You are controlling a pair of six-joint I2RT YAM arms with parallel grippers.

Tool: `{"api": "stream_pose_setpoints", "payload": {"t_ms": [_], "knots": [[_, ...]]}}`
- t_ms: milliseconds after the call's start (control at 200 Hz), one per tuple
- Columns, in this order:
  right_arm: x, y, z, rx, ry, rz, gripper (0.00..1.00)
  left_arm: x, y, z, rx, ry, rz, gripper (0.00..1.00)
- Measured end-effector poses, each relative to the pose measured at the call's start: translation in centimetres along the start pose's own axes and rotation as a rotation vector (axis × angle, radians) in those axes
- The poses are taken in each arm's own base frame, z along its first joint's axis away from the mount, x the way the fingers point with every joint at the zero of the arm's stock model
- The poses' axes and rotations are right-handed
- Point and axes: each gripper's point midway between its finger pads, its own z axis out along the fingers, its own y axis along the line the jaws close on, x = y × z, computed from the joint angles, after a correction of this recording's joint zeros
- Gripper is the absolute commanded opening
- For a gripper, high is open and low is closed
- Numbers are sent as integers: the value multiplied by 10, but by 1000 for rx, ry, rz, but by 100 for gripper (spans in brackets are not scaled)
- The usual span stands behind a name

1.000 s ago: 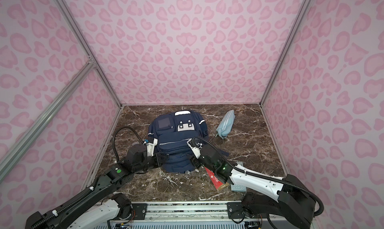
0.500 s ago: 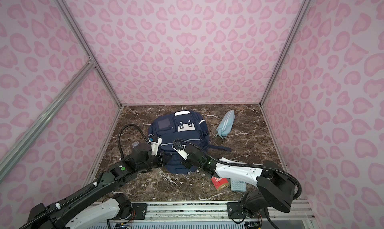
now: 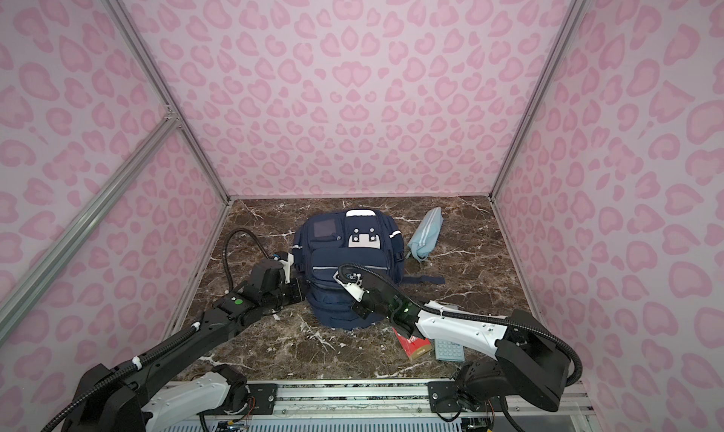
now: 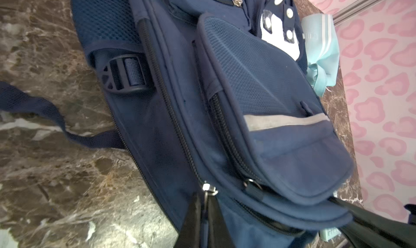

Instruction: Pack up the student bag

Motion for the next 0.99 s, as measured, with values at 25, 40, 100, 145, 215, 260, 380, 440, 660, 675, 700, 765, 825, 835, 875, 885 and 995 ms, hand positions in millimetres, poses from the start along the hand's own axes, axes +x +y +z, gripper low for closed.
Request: {"api": "stream_pose_setpoints", "payload": {"t_ms": [25, 40, 100, 145, 215, 260, 380, 440, 660, 675, 700, 765, 825, 835, 875, 885, 995], "knots": [[-1, -2, -2, -4, -15, 8, 0, -3, -2, 0, 9, -4, 1, 3], [-2, -4, -2, -5, -23, 12, 0, -6, -3, 0, 16, -6, 3, 4], [-6, -11, -5, -5, -55, 31, 0, -12, -7, 0, 43, -10, 8, 3], [-6, -15, -5, -6, -64, 43, 0, -15, -9, 0, 58, -9, 12, 3], [-4, -20, -5, -1, -65, 58, 0, -15, -11, -1, 76, -7, 16, 4], [-4, -23, -3, 9, -62, 65, 0, -16, -13, -4, 86, -14, 17, 3], [-4, -35, 3, 61, -48, 97, 0, -15, -16, -20, 117, -49, 25, 3], [-5, -44, 6, 75, -45, 118, 0, -10, -21, -29, 140, -59, 31, 3], [15, -40, 4, 51, 7, 138, 44, 41, -38, -34, 200, 19, 36, 3], [17, -40, 3, 54, 9, 138, 48, 44, -38, -33, 195, 25, 35, 3], [21, -37, 1, 50, 10, 136, 53, 48, -39, -31, 187, 34, 40, 3], [29, -28, -2, 44, 1, 116, 65, 54, -42, -28, 174, 49, 47, 3], [30, -14, -1, 16, -7, 73, 65, 52, -43, -26, 162, 47, 46, 3], [30, -12, 0, 12, -7, 67, 65, 51, -44, -26, 161, 45, 47, 3], [26, -6, 2, 5, -11, 48, 64, 48, -47, -25, 161, 43, 48, 3], [24, -4, 3, 6, -11, 41, 64, 48, -48, -25, 161, 43, 49, 3], [4, 5, 14, 44, -17, -41, 56, 44, -56, -23, 166, 42, 56, 3]]}}
